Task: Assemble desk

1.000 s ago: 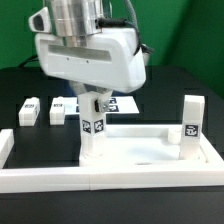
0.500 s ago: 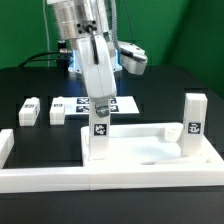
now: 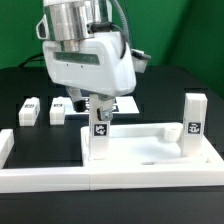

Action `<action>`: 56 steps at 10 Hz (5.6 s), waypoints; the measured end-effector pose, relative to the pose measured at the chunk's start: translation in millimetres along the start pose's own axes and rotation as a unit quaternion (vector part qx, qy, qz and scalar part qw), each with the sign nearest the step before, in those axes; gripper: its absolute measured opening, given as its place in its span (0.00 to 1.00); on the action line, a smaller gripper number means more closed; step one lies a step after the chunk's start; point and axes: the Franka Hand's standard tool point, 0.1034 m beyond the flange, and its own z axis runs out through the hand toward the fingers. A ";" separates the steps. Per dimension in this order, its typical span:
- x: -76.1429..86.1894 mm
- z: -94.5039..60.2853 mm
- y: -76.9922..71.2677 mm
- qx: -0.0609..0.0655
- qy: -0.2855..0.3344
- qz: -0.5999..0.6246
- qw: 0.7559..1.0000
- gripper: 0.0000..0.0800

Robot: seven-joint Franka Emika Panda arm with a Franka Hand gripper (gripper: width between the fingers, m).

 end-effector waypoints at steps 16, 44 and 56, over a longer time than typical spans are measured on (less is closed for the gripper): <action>3.2 6.1 -2.8 -0.008 0.025 -0.111 0.994 0.37; 0.9 10.2 -1.2 0.004 -0.018 -0.223 0.975 0.37; 1.0 13.6 -11.5 -0.011 -0.049 0.468 0.882 0.37</action>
Offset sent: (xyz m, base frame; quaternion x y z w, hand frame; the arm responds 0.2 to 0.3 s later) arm 0.0000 0.0000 0.0000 0.0000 0.0000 -0.1296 0.9916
